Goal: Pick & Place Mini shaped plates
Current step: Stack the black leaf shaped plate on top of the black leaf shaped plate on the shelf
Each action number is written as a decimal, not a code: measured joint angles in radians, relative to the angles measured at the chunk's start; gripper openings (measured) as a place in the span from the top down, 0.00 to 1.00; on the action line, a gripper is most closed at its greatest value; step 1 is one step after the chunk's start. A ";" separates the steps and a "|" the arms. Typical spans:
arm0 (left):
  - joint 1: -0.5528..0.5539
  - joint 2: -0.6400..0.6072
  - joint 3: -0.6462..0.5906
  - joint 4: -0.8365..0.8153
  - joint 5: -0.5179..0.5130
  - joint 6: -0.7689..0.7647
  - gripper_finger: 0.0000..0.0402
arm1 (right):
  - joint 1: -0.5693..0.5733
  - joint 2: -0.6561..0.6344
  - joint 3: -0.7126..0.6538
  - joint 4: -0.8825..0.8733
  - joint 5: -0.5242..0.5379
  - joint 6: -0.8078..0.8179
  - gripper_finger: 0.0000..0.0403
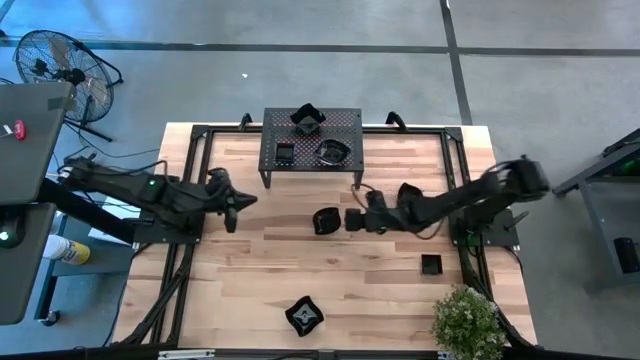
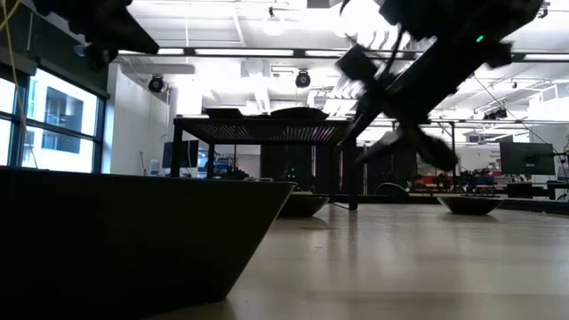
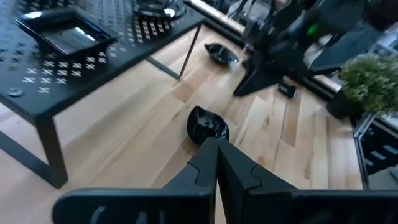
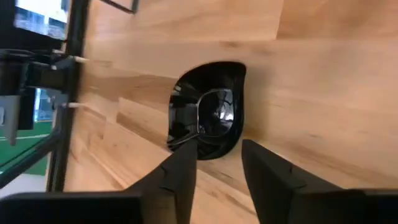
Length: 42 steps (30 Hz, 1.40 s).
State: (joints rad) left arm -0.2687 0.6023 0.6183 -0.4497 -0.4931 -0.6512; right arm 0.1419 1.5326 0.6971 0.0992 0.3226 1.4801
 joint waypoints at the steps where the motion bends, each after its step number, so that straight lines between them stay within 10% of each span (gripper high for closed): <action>1: 0.000 -0.021 -0.006 0.000 0.000 0.006 1.00 | -0.004 0.036 0.010 0.021 -0.007 0.008 0.69; 11: 0.000 -0.142 -0.011 -0.083 0.000 0.019 1.00 | -0.025 0.258 0.126 0.035 -0.060 0.083 0.72; 19: 0.000 -0.154 -0.011 -0.084 0.000 0.019 1.00 | -0.025 0.265 0.131 0.026 -0.041 0.055 0.97; 27: 0.000 -0.153 -0.011 -0.083 -0.066 0.011 1.00 | -0.045 0.190 0.131 -0.007 -0.035 -0.034 0.99; 34: 0.000 -0.153 -0.011 -0.082 -0.081 0.015 1.00 | -0.114 -0.053 0.188 -0.191 -0.181 -0.311 0.98; 42: 0.000 -0.153 -0.011 -0.084 -0.102 0.019 1.00 | -0.364 -0.130 0.644 -0.769 -0.396 -0.876 0.99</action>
State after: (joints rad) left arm -0.2687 0.4492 0.6071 -0.5333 -0.5953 -0.6319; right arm -0.2223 1.4030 1.3411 -0.6697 -0.0732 0.6042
